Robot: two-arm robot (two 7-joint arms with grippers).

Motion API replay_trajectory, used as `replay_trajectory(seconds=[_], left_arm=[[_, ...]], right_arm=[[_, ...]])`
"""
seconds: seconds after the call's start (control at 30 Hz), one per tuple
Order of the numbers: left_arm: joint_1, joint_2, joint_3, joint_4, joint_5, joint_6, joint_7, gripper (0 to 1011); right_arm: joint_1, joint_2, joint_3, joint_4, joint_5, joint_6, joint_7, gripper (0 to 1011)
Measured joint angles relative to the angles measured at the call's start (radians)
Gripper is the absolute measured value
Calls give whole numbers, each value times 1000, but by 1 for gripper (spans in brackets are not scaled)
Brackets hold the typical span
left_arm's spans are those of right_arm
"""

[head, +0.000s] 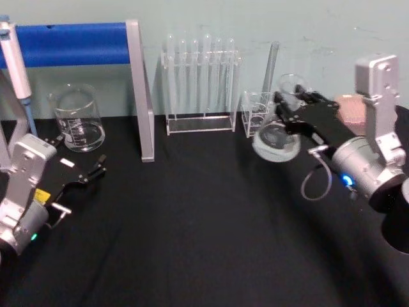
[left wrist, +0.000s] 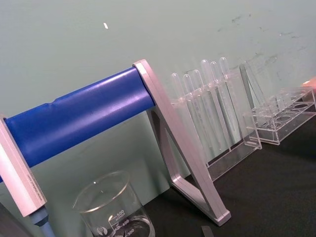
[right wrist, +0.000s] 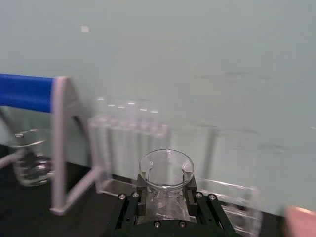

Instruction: Grasp the erlenmeyer flask with one hand, shake it three times, then place it back.

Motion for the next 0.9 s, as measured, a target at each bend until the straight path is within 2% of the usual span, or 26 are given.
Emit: replay_trajectory(seconds=[0.27,0.47,0.67,0.9], left_arm=[[0,0,0,0,0,0,0,1001],[0,0,0,0,0,0,0,1001],[0,0,0,0,0,0,0,1001],[0,0,0,0,0,0,0,1001]], right_arm=[[-27,-12,49,-20,-25,10,-46,448],[-20,-26,53,-13,-41,13,-45,448],[10,-40,15,17,-51,13,9,448],[53,-45,-59,52,-45,-3,105,448]])
